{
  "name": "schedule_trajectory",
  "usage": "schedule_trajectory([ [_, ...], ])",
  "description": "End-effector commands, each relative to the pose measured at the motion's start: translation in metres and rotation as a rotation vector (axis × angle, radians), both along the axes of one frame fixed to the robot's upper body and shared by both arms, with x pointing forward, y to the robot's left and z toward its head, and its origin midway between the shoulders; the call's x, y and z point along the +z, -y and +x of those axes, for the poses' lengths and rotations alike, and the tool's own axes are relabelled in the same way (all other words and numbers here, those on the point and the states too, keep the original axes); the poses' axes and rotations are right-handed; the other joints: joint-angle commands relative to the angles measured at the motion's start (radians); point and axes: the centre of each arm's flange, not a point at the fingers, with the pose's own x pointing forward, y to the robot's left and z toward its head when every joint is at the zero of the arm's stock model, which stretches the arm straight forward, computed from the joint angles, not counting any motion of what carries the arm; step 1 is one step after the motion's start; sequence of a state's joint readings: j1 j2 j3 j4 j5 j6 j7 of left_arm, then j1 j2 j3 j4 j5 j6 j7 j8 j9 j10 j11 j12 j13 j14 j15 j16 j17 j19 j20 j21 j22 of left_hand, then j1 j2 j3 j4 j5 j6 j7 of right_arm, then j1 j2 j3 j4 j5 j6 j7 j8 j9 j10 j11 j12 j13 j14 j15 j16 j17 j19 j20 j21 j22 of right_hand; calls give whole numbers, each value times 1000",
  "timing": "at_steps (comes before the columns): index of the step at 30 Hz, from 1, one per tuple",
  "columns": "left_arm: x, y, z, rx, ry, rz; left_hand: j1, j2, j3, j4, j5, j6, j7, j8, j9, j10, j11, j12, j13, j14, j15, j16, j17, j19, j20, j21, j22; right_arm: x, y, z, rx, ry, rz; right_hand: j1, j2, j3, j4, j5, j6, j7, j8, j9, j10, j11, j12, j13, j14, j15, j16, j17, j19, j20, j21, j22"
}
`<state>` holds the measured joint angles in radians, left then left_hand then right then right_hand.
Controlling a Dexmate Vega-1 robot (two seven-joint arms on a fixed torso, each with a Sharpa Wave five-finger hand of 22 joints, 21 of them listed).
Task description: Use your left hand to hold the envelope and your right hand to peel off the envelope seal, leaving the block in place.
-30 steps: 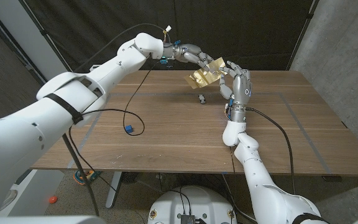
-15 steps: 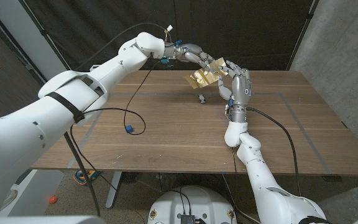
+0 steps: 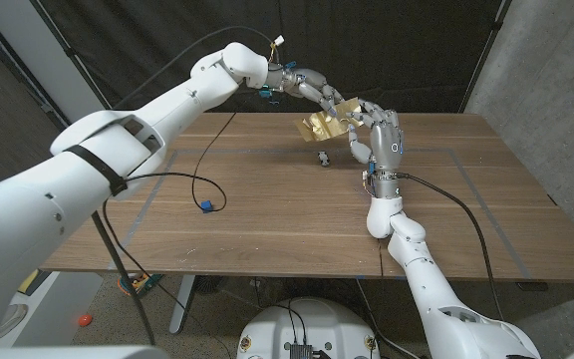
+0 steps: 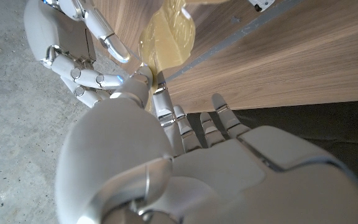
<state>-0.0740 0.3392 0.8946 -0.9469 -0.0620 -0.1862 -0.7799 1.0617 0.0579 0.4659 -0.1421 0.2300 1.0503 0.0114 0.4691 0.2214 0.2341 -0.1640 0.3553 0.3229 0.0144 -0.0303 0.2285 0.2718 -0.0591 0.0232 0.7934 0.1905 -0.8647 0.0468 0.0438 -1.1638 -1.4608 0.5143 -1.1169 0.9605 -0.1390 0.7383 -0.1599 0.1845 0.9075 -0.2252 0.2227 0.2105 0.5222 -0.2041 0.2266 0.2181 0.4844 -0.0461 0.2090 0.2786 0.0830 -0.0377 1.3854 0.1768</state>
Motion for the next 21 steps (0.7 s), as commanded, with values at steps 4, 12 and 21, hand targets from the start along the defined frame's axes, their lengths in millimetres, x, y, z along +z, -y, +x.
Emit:
schedule_trajectory([
  [4, 1, 6, -13, -14, 10, 27, 8, -2, 9, 1, 6, 50, -51, 29, 23, 6, 2, 7, 2, -4, -41, -7, 5, -6, -4, 6, 3, -4, 0, 1, -40, -5, -78, -14, -1, 3, 2, 2, 18, 2, 3, -1, 1, 0, 3, -2, -12, -172, 1, 0, -3, -101, -2, 2],
  [12, -2, 9, -13, -34, -9, 23, 6, -5, 9, 1, 7, 56, -68, 28, 17, 5, -1, 9, 2, -5, -42, -8, 5, -6, -4, 7, 3, -1, 0, 3, -45, -6, -84, -28, -5, 2, 3, 3, 17, 2, -4, -4, -6, -1, 1, -3, -19, -171, 0, 0, -6, -99, -5, 2],
  [21, -3, 10, -11, -33, -13, 22, 4, -6, 9, 2, 7, 55, -71, 24, 10, 6, -2, 11, 3, -5, -41, -8, 6, -8, -3, 8, 3, 1, -1, 6, -48, -7, -95, -45, 7, 11, 2, 5, 92, 2, 14, -4, -4, -2, 8, -4, -26, -171, 1, 2, -7, -98, -11, 2],
])
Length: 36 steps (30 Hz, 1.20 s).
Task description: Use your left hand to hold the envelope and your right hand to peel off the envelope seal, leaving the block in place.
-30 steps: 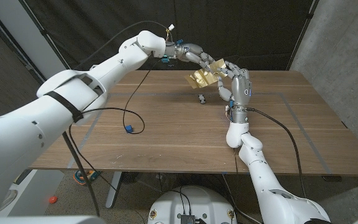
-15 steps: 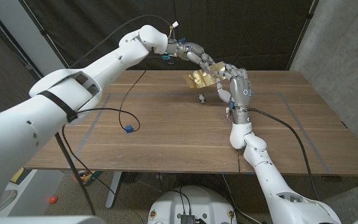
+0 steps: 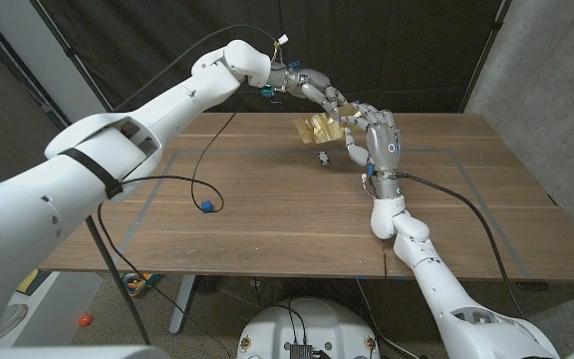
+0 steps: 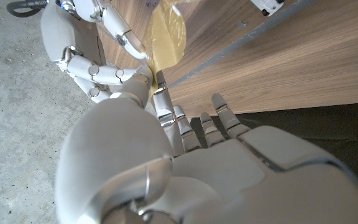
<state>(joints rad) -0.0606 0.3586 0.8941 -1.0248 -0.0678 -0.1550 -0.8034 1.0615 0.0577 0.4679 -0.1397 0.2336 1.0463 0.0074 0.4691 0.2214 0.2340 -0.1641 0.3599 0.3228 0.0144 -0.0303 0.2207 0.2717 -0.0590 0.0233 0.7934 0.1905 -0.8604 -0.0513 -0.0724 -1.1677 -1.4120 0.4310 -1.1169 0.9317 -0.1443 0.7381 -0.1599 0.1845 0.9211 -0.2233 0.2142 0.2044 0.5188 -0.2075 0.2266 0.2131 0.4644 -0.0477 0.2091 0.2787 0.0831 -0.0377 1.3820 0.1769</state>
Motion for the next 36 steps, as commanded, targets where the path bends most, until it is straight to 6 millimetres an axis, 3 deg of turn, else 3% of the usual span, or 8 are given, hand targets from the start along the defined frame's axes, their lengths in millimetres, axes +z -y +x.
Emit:
schedule_trajectory([
  [1, -1, 0, 1, -4, -10, -9, 4, -6, 7, -1, 3, 61, -67, 25, 10, 6, 0, 7, 3, -5, -41, 0, 6, -8, -3, 8, 3, 1, -1, 4, -6, -5, -15, -21, 16, 17, 0, 6, 159, 1, 45, 5, 4, 0, 13, 1, -5, -168, 2, 2, -7, -98, -10, 2],
  [2, 0, -1, 1, 0, -5, -12, 4, -6, 7, 0, 3, 61, -67, 25, 10, 5, 1, 7, 3, -6, -42, 0, 6, -8, -2, 8, 3, 1, -1, 4, -3, -6, -16, -28, 15, 16, 0, 10, 234, 4, 70, 10, 20, -2, 23, 3, 1, -169, 3, 2, -5, -99, -10, 4],
  [3, 0, -2, 2, 2, -5, -15, 3, -6, 7, 0, 3, 60, -67, 24, 10, 5, 2, 7, 3, -6, -41, 0, 6, -8, -2, 8, 3, 1, -1, 4, 2, -8, -16, -28, 12, 15, -2, 11, 251, 3, 75, 10, 24, -3, 25, 3, 4, -170, 4, 2, -4, -100, -11, 3],
  [11, 0, -10, 5, 29, 21, -60, 3, -6, 7, 0, 3, 58, -68, 25, 11, -3, 1, 5, 3, -6, -41, 0, 7, -9, 0, 9, 3, -4, 0, 5, 36, -21, 28, -12, 10, 20, -12, 13, 280, 10, 91, 25, 69, -4, 46, 9, -1, -181, -2, -2, -14, -119, -15, 4],
  [16, 0, -21, 2, 54, 82, -162, 3, -7, 8, 0, 3, 58, -72, 25, 12, -4, 3, 5, 3, -6, -41, 0, 7, -9, 0, 10, 3, -12, 3, 4, 59, -35, 101, 8, 30, 31, -12, -1, 286, 41, 107, 51, 115, -5, 65, 15, -3, -184, 0, 0, -21, -127, -10, 8],
  [23, -10, -35, 3, 83, 148, -361, 0, -4, 8, 3, 1, 46, -80, 23, 15, 0, 6, 9, 4, -2, -43, 3, 9, -9, 11, 12, 3, -21, 5, 3, 69, -50, 182, 29, 51, 36, -14, 3, 293, 73, 110, 54, 151, -6, 80, 20, -6, -185, 1, 3, -45, -115, -4, 12],
  [26, -14, -40, 4, 91, 153, -427, -5, 5, 7, 10, -7, 23, -101, 16, 19, -8, 11, 7, 4, -2, -36, 5, 12, -12, 20, 12, 3, -24, 6, 3, 71, -55, 207, 31, 53, 36, -14, 4, 292, 74, 110, 54, 154, -6, 81, 20, -7, -185, 1, 4, -51, -110, -3, 12],
  [36, -26, -44, 14, 49, 36, -524, -13, 34, 4, 24, -38, -36, -116, 5, 33, -31, 20, -1, 8, -12, -27, 11, 20, -19, 37, 12, 4, -25, 5, 1, 81, -55, 240, 33, 56, 35, -13, 6, 293, 78, 110, 54, 169, -6, 87, 22, -6, -179, 2, 6, -55, -99, 4, 14],
])
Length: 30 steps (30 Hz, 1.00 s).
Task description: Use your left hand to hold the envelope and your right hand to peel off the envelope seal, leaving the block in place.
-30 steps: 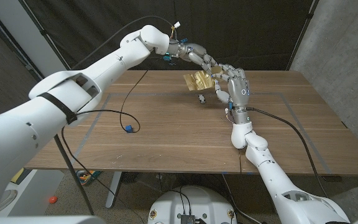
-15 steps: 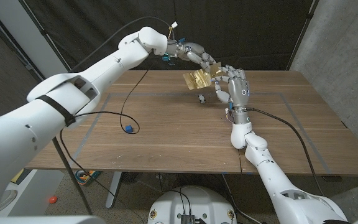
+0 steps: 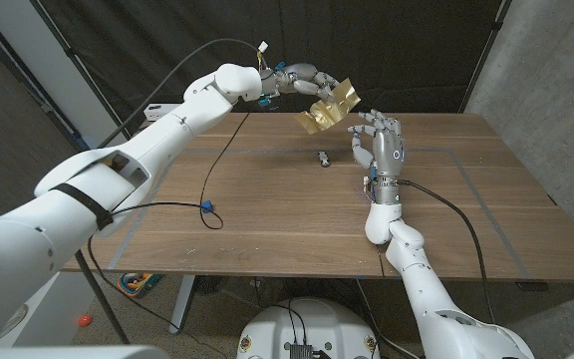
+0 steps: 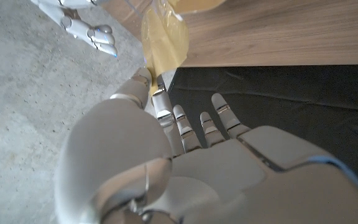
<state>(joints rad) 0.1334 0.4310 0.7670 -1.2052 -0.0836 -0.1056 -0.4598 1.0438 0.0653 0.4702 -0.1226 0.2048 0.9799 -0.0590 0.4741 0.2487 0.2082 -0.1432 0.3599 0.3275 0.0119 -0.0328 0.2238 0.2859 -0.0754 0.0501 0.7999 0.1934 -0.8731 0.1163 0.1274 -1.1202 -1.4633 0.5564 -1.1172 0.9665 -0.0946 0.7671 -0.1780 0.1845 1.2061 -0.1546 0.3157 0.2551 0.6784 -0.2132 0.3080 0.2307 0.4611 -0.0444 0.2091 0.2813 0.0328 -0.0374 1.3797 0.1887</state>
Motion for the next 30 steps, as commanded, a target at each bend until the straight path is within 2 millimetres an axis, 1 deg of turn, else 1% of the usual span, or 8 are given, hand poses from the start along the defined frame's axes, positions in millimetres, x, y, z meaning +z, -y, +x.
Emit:
schedule_trajectory([
  [1, -14, -10, 9, -53, -76, -160, 5, 30, 2, 8, -10, 28, -49, 0, 7, -6, 0, -2, 3, -12, -23, 8, 7, -4, 11, 6, 1, -5, 0, -2, 24, -5, 75, -11, -5, 2, 6, 4, 4, 0, 6, 1, 10, 2, 6, 5, -2, -178, 2, 3, -5, -95, 9, 2],
  [3, -15, -6, 10, -61, -79, -157, 5, 36, 2, 9, -12, 16, -44, -1, 11, -9, 3, -3, 5, -15, -17, 9, 8, -7, 19, 5, 2, -3, -2, -4, 47, 5, 100, -51, -29, -13, 21, -5, -17, -37, -6, -9, -4, 6, -1, 5, 12, -173, 10, 10, -1, -85, 25, 4],
  [4, -16, -4, 10, -67, -80, -151, 5, 38, 1, 11, -13, 8, -41, -2, 13, -12, 9, -4, 5, -17, -11, 9, 9, -9, 23, 5, 2, -1, -3, -4, 67, 11, 120, -81, -37, -27, 32, -2, -37, -38, -15, -13, -9, 7, -4, 5, 16, -171, 13, 14, 2, -79, 33, 5],
  [6, -17, 0, 11, -79, -81, -153, 1, 44, -2, 14, -12, -19, -41, -7, 20, -17, 17, -7, 8, -19, 1, 13, 10, -8, 36, 7, 3, 1, -5, -6, 97, 22, 157, -119, -45, -47, 46, 3, -71, -39, -29, -17, -14, 9, -7, 5, 20, -169, 16, 18, 9, -76, 42, 4],
  [11, -22, 9, 14, -108, -87, -173, -25, 34, -28, 30, 3, -32, -62, 3, 39, 11, -3, 2, 14, 1, -18, 26, 10, 16, 23, 18, 4, 8, -10, -11, 190, 63, 243, -191, -64, -94, 64, 15, -118, -38, -50, -24, -30, 11, -14, 6, 29, -165, 22, 25, 20, -67, 53, 2],
  [17, -24, 21, 19, -162, -108, -127, -46, 20, -55, 42, 34, -6, -87, 30, 60, 15, -33, 8, 22, 5, -31, 27, 9, 32, 10, 30, 7, 19, -15, -19, 274, 122, 356, -267, -78, -151, 77, 26, -182, -8, -80, -33, -44, 37, -19, 9, 28, -145, 24, 33, 24, -51, 60, -1],
  [26, -25, 29, 17, -189, -85, -98, -39, -12, -83, 30, 85, 42, -110, 59, 73, 23, -64, 16, 32, 9, -50, 24, 5, 39, -10, 40, 9, 28, -22, -24, 314, 144, 404, -268, -78, -162, 62, 39, -204, 21, -91, -38, -45, 49, -17, 9, 35, -126, 25, 32, 25, -36, 60, -2],
  [30, -24, 31, 16, -196, -87, -63, -35, -20, -91, 27, 102, 36, -105, 57, 73, 28, -68, 20, 34, 11, -54, 23, 4, 40, -13, 43, 9, 32, -22, -23, 301, 139, 357, -199, -52, -138, 22, 61, -196, -1, -91, -43, -43, 46, -15, 9, 44, -134, 23, 28, 38, -45, 63, -3],
])
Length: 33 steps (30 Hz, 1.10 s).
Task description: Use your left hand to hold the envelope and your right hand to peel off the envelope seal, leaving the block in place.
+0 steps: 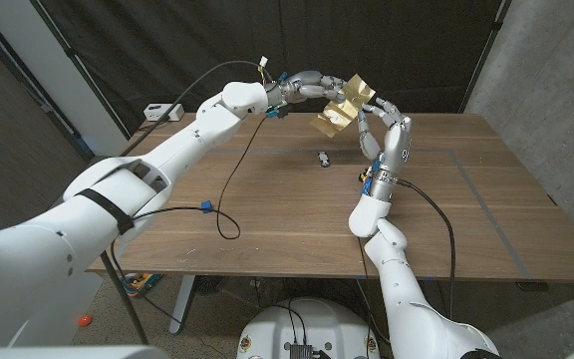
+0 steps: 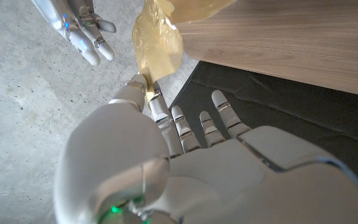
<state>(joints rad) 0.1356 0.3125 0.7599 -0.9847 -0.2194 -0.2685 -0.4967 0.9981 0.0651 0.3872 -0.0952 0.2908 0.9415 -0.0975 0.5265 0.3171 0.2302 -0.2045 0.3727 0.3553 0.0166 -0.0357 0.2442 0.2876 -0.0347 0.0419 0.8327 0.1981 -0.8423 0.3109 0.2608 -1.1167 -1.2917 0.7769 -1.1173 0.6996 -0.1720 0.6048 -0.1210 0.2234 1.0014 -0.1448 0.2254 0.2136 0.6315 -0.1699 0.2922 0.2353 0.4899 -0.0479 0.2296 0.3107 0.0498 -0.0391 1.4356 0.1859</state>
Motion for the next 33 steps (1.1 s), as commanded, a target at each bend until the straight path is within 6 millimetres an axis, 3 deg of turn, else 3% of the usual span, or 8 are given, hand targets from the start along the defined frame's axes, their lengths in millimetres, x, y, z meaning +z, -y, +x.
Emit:
schedule_trajectory([
  [1, 0, 11, -2, -42, 18, 62, 11, -21, -9, -1, 18, 74, -66, 4, 5, 5, -6, 7, 7, 5, -51, 2, 2, -1, -6, 10, 5, 13, -7, -5, 29, 33, -7, 77, 31, 28, -38, 26, 6, -21, -2, -3, 2, -5, 0, 4, 13, -139, 2, -1, 27, -51, 9, -1],
  [2, 1, 11, -2, -37, 23, 75, 11, -21, -10, -1, 22, 73, -61, 4, 5, 4, -7, 7, 8, 5, -52, 2, 2, -1, -6, 11, 5, 15, -5, -4, 18, 34, -31, 118, 56, 45, -48, 33, -13, -45, -12, -5, -7, -13, -3, 4, 7, -145, 0, 2, 29, -58, 11, -1],
  [4, 2, 11, -3, -34, 25, 91, 11, -21, -12, 0, 27, 69, -58, 3, 6, 2, -7, 7, 9, 3, -51, 1, 2, -1, -7, 12, 6, 17, -3, -5, -23, 22, -64, 150, 71, 57, -50, 35, -40, -70, -22, -7, -37, -21, -14, 3, -3, -150, -3, 6, 30, -64, 14, -1],
  [6, 5, 11, -3, -26, 33, 112, 11, -19, -15, 1, 34, 60, -57, 0, 7, 0, -7, 6, 10, 0, -49, 0, 1, -3, -7, 14, 7, 20, 2, -5, -59, 11, -113, 196, 97, 76, -53, 33, -77, -78, -33, -8, -51, -22, -19, 2, -16, -153, -5, 13, 31, -69, 18, -2],
  [10, 8, 10, -4, -17, 38, 144, 11, -15, -18, 4, 43, 57, -55, 0, 10, -3, -4, 6, 12, -3, -47, -2, 1, -7, -8, 15, 8, 22, 6, -5, -153, -9, -201, 208, 107, 80, -50, 29, -85, -79, -32, -7, -58, -28, -22, 1, -16, -155, -3, 19, 31, -70, 20, -2],
  [18, 12, 10, -4, -10, 47, 180, 12, -11, -25, 7, 60, 54, -55, 1, 14, -8, -3, 6, 15, -8, -47, -4, 2, -11, -7, 19, 9, 29, 7, -3, -307, -12, -333, 202, 78, 66, -46, 21, -82, -80, -25, -6, -76, -34, -27, 0, -22, -158, -5, 22, 35, -65, 18, -6],
  [33, 15, 6, -3, -24, 46, 181, 16, -8, -37, 9, 84, 58, -53, 6, 21, -12, -4, 6, 20, -14, -45, -6, 2, -16, -7, 25, 10, 37, 9, 12, -526, -55, -428, 228, 66, 68, -46, 38, -77, -80, -19, -4, -101, -37, -34, -2, -34, -166, -10, 27, 33, -79, 3, -9],
])
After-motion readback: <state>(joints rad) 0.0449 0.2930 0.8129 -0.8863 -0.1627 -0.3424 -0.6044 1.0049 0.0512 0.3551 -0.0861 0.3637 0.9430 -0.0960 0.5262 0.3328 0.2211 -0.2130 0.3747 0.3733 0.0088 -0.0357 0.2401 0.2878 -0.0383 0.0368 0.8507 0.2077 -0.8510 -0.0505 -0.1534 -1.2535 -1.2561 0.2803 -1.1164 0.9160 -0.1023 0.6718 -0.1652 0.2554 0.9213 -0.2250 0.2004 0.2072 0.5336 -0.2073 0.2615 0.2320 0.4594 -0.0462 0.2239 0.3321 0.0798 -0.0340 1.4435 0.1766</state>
